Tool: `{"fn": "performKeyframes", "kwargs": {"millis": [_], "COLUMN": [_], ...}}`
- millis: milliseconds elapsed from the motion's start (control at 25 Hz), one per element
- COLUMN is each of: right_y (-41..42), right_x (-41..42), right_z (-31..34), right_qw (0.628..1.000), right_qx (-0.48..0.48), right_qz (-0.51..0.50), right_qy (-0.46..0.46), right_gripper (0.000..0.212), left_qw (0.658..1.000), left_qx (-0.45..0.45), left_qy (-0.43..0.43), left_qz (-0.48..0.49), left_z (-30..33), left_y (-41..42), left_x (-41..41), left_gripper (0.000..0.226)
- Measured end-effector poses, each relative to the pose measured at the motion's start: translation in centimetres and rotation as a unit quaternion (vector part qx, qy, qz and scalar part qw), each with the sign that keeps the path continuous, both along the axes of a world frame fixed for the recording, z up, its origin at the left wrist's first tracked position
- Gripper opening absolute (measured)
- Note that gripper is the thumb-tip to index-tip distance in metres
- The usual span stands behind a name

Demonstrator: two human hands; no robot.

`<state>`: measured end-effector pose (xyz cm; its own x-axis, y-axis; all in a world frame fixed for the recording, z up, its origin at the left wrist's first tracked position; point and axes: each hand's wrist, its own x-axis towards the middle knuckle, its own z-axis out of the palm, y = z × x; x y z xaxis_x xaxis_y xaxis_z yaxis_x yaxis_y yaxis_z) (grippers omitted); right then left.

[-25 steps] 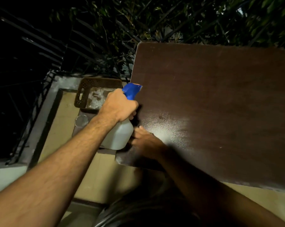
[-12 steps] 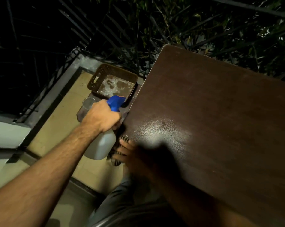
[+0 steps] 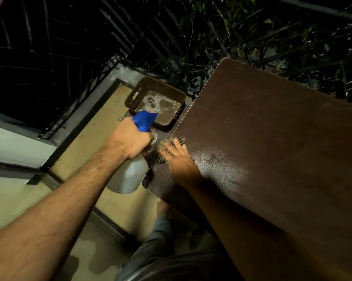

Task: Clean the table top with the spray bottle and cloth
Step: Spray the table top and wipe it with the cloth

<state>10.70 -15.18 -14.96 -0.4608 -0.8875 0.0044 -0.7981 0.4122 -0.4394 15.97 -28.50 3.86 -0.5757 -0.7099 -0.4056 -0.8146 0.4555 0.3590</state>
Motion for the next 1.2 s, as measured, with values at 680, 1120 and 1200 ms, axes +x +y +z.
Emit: {"fn": "performKeyframes", "kwargs": {"millis": [680, 1120, 1200], "right_y": [2.0, 5.9, 6.0], "right_x": [-1.7, 4.6, 0.5], "right_z": [1.1, -0.6, 0.4], "right_qw": [0.998, 0.990, 0.999], "right_qx": [0.043, -0.040, -0.003], "right_qz": [-0.009, 0.131, 0.019], "right_qy": [-0.048, -0.028, -0.034], "right_gripper": [0.055, 0.054, 0.070], "left_qw": [0.999, 1.000, 0.999], "left_qx": [0.023, 0.012, 0.023], "left_qy": [0.025, 0.022, 0.023], "left_qz": [-0.005, 0.009, 0.010], "left_z": [-0.6, -0.5, -0.7], "left_y": [2.9, 2.5, 2.5], "left_x": [-0.9, 1.7, 1.8], "left_gripper": [0.033, 0.020, 0.022]}}
